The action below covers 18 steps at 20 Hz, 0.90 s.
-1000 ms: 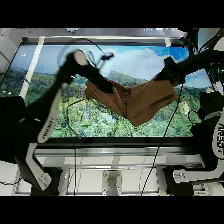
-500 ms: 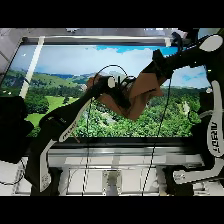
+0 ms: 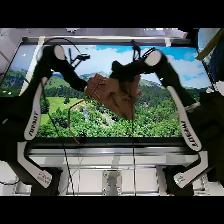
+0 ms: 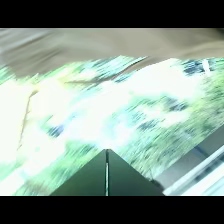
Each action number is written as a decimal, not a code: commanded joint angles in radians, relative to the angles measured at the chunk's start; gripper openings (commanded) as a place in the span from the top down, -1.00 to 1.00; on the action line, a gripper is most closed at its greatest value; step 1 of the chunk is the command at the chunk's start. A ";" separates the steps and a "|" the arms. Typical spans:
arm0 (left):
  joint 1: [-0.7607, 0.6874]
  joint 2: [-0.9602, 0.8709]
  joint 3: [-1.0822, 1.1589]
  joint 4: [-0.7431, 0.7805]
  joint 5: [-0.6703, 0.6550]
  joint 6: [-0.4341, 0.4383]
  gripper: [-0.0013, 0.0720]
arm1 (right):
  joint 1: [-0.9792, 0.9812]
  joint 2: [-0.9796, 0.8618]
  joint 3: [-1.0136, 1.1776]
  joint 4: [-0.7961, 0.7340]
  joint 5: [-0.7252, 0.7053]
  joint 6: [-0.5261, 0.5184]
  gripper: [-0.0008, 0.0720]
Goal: Fold the clothes and pants, and hang the long-sleeved shirts on hangers.
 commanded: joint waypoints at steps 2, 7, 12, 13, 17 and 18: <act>0.139 0.085 -0.001 0.019 -0.055 0.000 0.92 | 0.186 -0.113 0.002 -0.002 -0.516 -0.109 0.41; 0.163 0.088 -0.005 0.019 -0.070 0.000 0.92 | 0.179 -0.117 0.126 -0.023 -0.434 -0.349 -0.26; 0.163 0.088 -0.006 -0.018 -0.076 -0.001 0.92 | -0.093 -0.049 0.258 -0.256 0.275 -0.246 -0.24; 0.163 0.088 -0.006 -0.018 -0.075 -0.001 0.92 | -0.157 -0.014 0.219 -0.291 0.401 -0.246 -0.24; 0.163 0.088 -0.006 -0.019 -0.074 -0.016 0.92 | -0.338 0.143 -0.115 -0.267 0.432 -0.249 -0.33; 0.162 0.088 -0.006 -0.019 -0.074 -0.029 0.92 | -0.357 0.176 -0.232 -0.209 0.294 -0.235 -0.56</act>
